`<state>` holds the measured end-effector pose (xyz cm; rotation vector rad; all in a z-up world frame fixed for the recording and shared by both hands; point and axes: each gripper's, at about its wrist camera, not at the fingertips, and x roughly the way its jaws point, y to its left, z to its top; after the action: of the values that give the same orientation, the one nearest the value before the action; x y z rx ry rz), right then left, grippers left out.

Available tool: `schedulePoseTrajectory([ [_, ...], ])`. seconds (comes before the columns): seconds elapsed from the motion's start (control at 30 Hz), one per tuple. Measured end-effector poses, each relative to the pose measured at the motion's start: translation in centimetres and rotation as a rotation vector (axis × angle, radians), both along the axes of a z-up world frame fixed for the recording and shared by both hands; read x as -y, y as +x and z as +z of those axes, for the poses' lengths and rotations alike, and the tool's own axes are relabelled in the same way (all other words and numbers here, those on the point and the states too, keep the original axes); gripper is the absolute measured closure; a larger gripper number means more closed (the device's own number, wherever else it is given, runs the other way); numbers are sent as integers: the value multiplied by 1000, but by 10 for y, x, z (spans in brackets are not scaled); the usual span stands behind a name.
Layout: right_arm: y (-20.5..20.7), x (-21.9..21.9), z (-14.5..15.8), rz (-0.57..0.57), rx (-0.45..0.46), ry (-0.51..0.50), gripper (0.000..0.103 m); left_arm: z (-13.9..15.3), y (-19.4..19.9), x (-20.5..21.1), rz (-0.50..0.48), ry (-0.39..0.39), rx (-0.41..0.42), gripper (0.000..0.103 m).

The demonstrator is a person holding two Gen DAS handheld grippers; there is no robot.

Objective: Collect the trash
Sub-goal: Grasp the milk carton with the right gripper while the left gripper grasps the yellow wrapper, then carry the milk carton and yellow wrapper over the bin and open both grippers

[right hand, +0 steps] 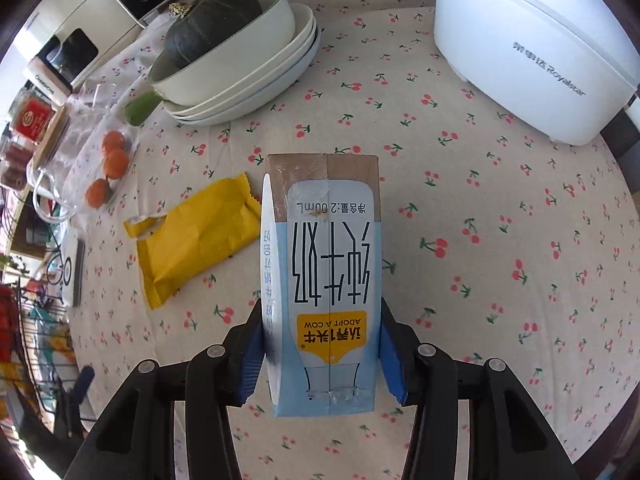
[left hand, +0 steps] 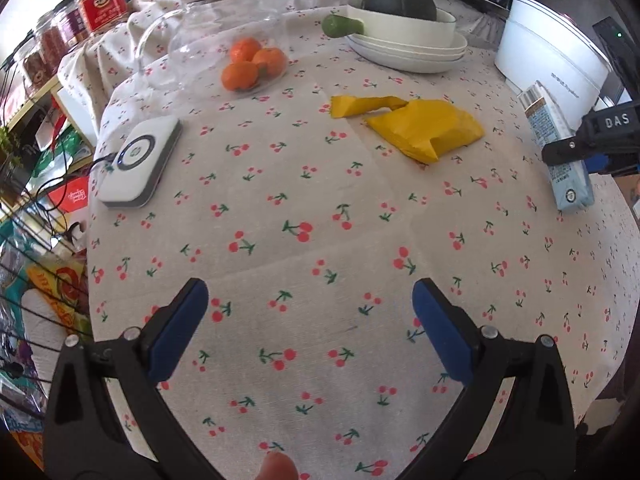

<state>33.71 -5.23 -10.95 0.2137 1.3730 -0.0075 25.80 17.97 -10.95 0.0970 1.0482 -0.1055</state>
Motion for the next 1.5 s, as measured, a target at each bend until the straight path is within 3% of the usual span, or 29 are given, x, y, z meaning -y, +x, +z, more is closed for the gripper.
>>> schedulePoseTrajectory([
  [0.2, -28, 53, 41, 70, 68, -77, 52, 11, 33, 38, -151, 136, 17, 2],
  [0.37, -57, 104, 50, 107, 85, -103, 52, 14, 73, 69, -272, 200, 28, 15],
  [0.73, -98, 190, 24, 114, 74, -83, 52, 10, 132, 112, -363, 133, -1, 19],
  [0.83, -101, 197, 15, 110, 76, -56, 52, -1, 137, 119, -351, 135, -58, 28],
  [1.1, -116, 201, 14, 96, 86, -25, 52, -4, 110, 114, -219, 0, -89, 62],
  [1.23, -133, 194, 16, 93, 68, -23, 52, -3, 76, 115, -176, -4, -85, 83],
  [1.5, -185, 185, 34, 71, 61, -49, 52, 5, -4, 113, -89, -106, -131, 87],
])
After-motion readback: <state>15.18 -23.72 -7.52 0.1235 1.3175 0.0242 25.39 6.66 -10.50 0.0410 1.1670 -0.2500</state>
